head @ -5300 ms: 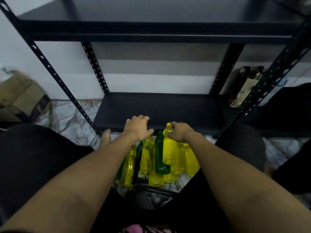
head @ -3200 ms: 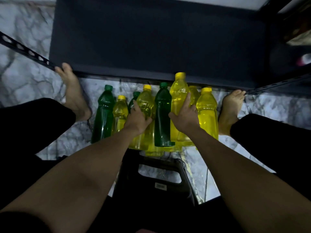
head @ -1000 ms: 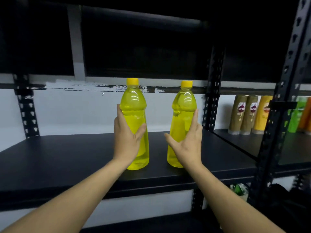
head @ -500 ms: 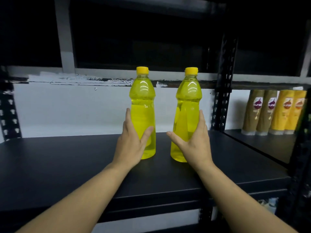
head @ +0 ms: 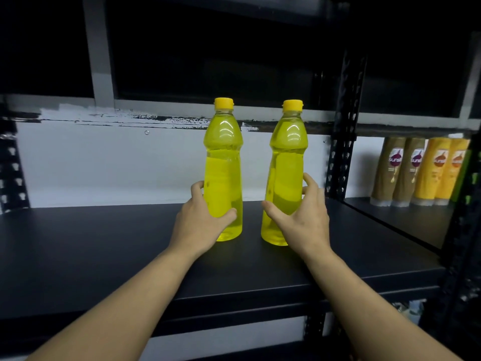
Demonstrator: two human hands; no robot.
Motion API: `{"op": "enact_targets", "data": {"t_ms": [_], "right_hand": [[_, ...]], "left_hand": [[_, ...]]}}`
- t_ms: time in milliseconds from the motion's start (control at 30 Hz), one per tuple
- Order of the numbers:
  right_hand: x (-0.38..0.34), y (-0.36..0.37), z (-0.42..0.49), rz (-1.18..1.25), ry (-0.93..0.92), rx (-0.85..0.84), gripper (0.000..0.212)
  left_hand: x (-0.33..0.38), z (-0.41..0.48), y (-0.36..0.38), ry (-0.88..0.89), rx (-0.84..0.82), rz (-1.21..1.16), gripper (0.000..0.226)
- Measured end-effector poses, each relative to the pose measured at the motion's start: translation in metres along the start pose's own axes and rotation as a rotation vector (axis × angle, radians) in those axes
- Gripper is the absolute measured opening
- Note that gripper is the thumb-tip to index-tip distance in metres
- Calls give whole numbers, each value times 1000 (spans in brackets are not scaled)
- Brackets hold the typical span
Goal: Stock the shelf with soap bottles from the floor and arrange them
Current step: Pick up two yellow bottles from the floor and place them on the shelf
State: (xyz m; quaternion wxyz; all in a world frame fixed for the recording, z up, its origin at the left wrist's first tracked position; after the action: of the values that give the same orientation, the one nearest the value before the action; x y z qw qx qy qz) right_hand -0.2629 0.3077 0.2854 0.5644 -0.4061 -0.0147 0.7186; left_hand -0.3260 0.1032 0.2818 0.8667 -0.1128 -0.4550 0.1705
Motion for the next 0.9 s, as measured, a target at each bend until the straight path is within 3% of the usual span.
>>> {"op": "enact_targets", "data": {"t_ms": [167, 333, 533, 767, 833, 900], "right_hand": [[-2, 3, -2, 94, -50, -121, 82], [0, 3, -2, 10, -76, -77, 97], [4, 5, 1, 152, -12, -155, 81], [5, 8, 4, 94, -19, -133, 93], [8, 8, 5, 173, 22, -142, 93], [10, 6, 5, 278, 88, -175, 89]], "left_hand": [[-1, 0, 0, 41, -29, -9, 81], [-3, 2, 4, 64, -39, -39, 96], [-7, 5, 5, -28, -85, -112, 111], [-1, 3, 4, -143, -203, -302, 87], [2, 1, 4, -121, -197, -336, 71], [3, 1, 4, -133, -188, -365, 72]]}}
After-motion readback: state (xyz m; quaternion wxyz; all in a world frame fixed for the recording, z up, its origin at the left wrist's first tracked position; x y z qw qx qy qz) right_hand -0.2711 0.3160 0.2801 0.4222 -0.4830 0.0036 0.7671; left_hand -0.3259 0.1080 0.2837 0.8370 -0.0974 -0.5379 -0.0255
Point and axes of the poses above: each hand's wrist, its own z-axis towards the middle knuckle, its own y-axis out of the palm, x = y × z, the point moved 2 cm from there along z, towards the middle knuckle, and after that the axes turned 11 degrees about -z, right-handed, at the moved point
